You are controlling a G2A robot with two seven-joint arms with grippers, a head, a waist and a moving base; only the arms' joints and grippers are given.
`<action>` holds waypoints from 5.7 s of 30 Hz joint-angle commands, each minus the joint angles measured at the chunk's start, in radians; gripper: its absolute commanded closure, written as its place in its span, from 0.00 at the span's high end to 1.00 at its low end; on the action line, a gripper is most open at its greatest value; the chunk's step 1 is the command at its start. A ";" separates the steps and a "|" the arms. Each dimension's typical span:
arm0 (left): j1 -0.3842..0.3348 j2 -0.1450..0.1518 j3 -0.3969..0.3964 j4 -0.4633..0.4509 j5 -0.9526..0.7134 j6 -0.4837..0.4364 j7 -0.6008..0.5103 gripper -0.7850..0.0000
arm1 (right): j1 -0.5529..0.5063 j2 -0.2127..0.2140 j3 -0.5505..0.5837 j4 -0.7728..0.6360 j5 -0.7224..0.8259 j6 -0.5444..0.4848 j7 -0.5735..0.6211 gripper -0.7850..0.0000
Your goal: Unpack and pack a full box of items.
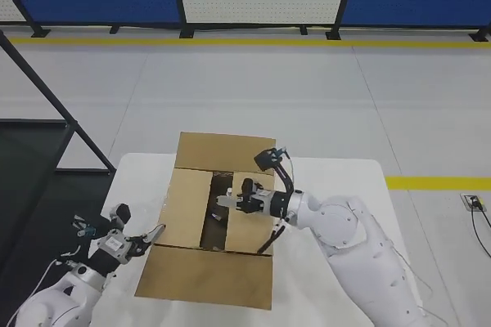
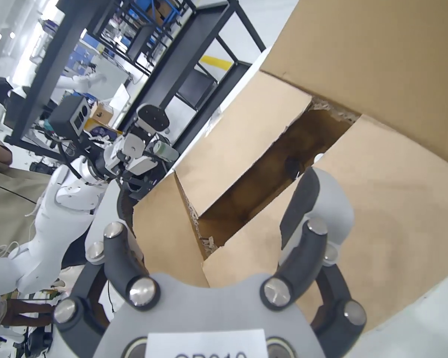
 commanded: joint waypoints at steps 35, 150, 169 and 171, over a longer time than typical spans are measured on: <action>0.102 0.063 -0.099 0.129 0.083 -0.457 0.008 1.00 | 0.241 -0.052 -0.011 0.559 0.025 0.157 -0.483 1.00; -0.088 0.016 0.100 0.235 -0.181 0.496 0.021 1.00 | 0.172 -0.034 -0.055 0.500 0.591 -0.013 0.196 1.00; -0.083 0.009 0.179 0.282 0.057 0.598 0.080 1.00 | 0.136 -0.027 -0.054 0.435 0.572 -0.002 0.177 1.00; -0.103 0.002 0.225 0.320 0.166 0.690 0.143 1.00 | 0.131 -0.025 -0.054 0.427 0.571 0.000 0.180 1.00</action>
